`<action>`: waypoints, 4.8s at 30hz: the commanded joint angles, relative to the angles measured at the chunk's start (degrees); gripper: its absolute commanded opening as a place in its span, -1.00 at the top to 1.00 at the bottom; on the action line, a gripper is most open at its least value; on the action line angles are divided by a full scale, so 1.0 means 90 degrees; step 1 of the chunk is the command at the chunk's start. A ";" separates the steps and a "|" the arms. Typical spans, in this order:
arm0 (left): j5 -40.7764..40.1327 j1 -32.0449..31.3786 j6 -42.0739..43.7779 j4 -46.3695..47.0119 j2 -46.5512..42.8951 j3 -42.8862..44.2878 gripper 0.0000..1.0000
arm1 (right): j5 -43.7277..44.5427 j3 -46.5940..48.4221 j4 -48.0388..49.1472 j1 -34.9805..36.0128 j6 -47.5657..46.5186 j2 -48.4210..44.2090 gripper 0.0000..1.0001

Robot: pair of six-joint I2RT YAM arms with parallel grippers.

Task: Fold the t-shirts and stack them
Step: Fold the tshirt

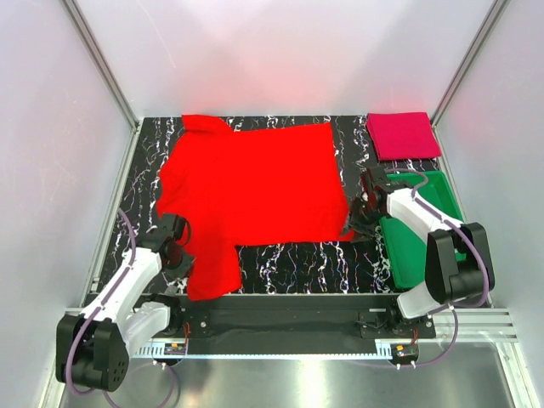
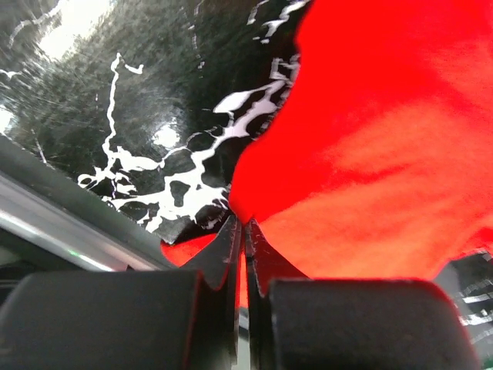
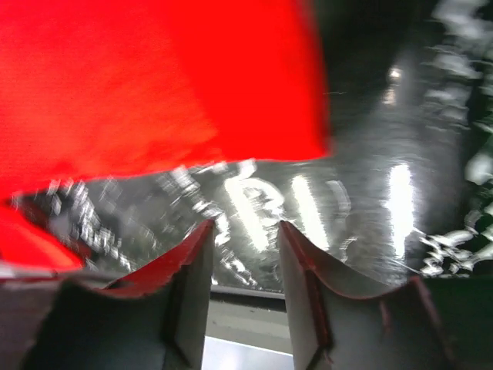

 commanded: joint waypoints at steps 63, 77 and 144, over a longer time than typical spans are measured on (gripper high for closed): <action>0.0482 0.0010 0.0806 -0.1865 -0.1810 0.1664 1.00 | 0.0687 -0.1283 -0.0094 -0.0162 0.1289 -0.0625 1.00; 0.0238 0.0010 0.1312 -0.1177 -0.0874 0.2571 1.00 | 0.0540 -0.0444 -0.0612 -0.0172 0.0704 -0.0326 1.00; -0.0172 0.0567 0.3755 -0.0011 0.5329 0.7182 1.00 | -0.0065 0.4909 -0.1579 -0.1051 -0.0108 0.4061 1.00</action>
